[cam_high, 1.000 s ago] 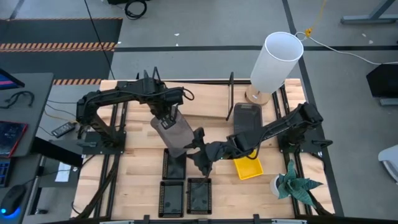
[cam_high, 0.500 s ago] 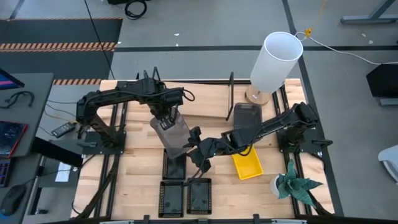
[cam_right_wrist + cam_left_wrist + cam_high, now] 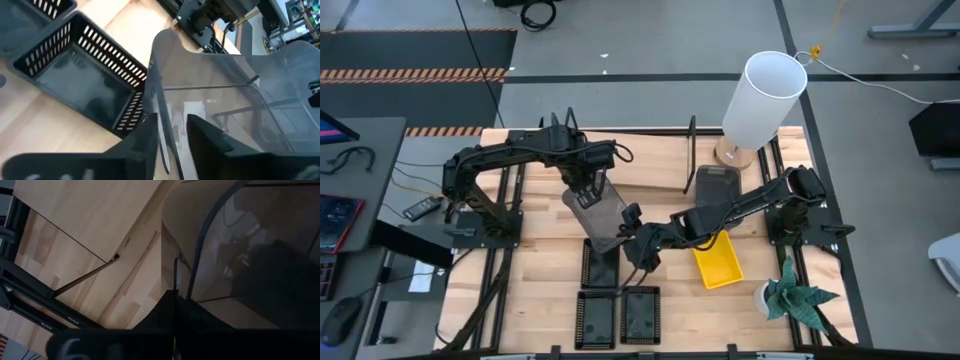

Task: Stack baskets on shelf by color
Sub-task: Stack the bottom black transparent bin on top of the other stacked black transparent bins

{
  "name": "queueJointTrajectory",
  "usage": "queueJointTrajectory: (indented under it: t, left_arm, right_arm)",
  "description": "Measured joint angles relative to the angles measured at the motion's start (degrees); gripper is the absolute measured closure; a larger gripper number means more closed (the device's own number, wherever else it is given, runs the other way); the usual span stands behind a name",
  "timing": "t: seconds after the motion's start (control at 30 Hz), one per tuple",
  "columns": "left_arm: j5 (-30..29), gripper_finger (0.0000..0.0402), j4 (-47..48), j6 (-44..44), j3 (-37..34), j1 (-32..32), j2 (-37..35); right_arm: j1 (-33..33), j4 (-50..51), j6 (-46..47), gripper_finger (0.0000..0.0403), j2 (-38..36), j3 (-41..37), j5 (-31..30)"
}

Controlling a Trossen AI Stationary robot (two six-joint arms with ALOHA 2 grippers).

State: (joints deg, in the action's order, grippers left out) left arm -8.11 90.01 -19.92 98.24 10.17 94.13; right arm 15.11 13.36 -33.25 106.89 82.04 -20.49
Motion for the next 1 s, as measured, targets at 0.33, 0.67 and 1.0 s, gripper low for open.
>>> queueJointTrajectory:
  t: [0.33, 0.67, 1.0]
  left_arm:
    - [-3.75, 0.0353, -0.17, 0.38, 0.00, -0.56, 0.00]
    - [-9.24, 0.0235, -0.06, 4.04, 0.00, -2.68, -0.48]
    - [-12.44, 0.0174, -0.09, 4.22, 0.02, -7.25, -5.76]
  right_arm:
    - [0.20, -0.54, -4.42, 0.0393, 0.02, 0.00, 0.13]
    - [0.27, 3.06, 1.20, 0.0397, 0.02, 1.88, -1.69]
    - [2.37, 20.75, 17.08, 0.0396, -0.13, 7.93, -2.36]
